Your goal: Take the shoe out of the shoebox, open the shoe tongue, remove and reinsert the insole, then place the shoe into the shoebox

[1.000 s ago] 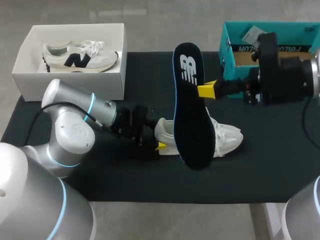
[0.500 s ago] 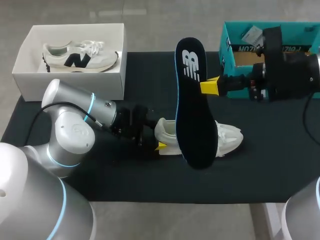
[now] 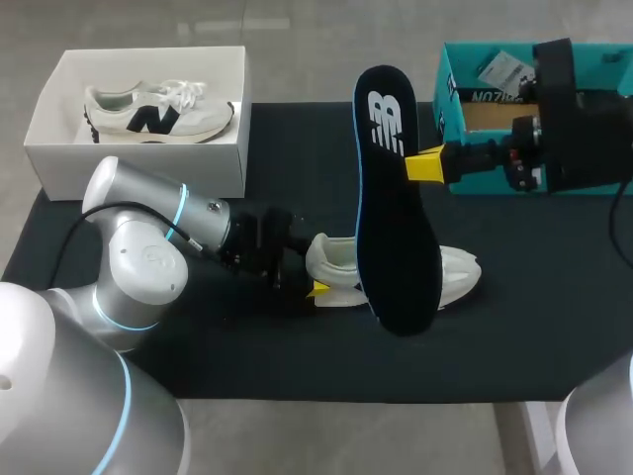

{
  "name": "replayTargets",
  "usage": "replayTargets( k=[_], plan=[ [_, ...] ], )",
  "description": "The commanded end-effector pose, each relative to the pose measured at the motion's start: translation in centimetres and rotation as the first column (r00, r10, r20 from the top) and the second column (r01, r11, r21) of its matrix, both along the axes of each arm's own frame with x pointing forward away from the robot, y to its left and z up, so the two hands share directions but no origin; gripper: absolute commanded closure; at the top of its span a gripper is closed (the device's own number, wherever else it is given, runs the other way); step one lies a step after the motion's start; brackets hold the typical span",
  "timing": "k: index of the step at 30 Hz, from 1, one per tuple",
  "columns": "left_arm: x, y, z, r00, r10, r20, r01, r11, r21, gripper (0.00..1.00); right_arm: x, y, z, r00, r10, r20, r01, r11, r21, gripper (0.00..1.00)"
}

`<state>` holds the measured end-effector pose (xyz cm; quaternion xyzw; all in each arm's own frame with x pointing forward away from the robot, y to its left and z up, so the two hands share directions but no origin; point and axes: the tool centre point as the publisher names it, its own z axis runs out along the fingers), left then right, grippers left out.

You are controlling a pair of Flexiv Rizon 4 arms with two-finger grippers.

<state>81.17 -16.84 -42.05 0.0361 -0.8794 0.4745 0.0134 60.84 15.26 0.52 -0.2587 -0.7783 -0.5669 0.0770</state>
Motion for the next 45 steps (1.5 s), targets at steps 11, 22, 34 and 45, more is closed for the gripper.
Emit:
replayTargets(
  k=[11,22,34,45],
  plan=[
    [-0.06,-0.03,0.05,1.000,0.001,0.001,-0.001,1.000,0.002,1.00,-1.62,0.69,0.09,0.908,-0.390,0.157,0.415,0.889,-0.194,1.00],
    [-0.06,-0.03,0.05,1.000,0.001,0.001,-0.001,1.000,0.002,1.00,-1.62,0.69,0.09,0.908,-0.390,0.157,0.415,0.889,-0.194,1.00],
    [0.26,0.38,0.19,1.000,-0.003,-0.011,0.003,1.000,-0.010,1.00,-1.62,0.69,0.09,0.908,-0.390,0.157,0.415,0.889,-0.194,1.00],
    [0.77,0.58,0.31,0.999,-0.034,-0.022,0.035,0.998,0.048,0.00,-1.62,0.69,0.09,0.908,-0.390,0.157,0.415,0.889,-0.194,1.00]
  ],
)
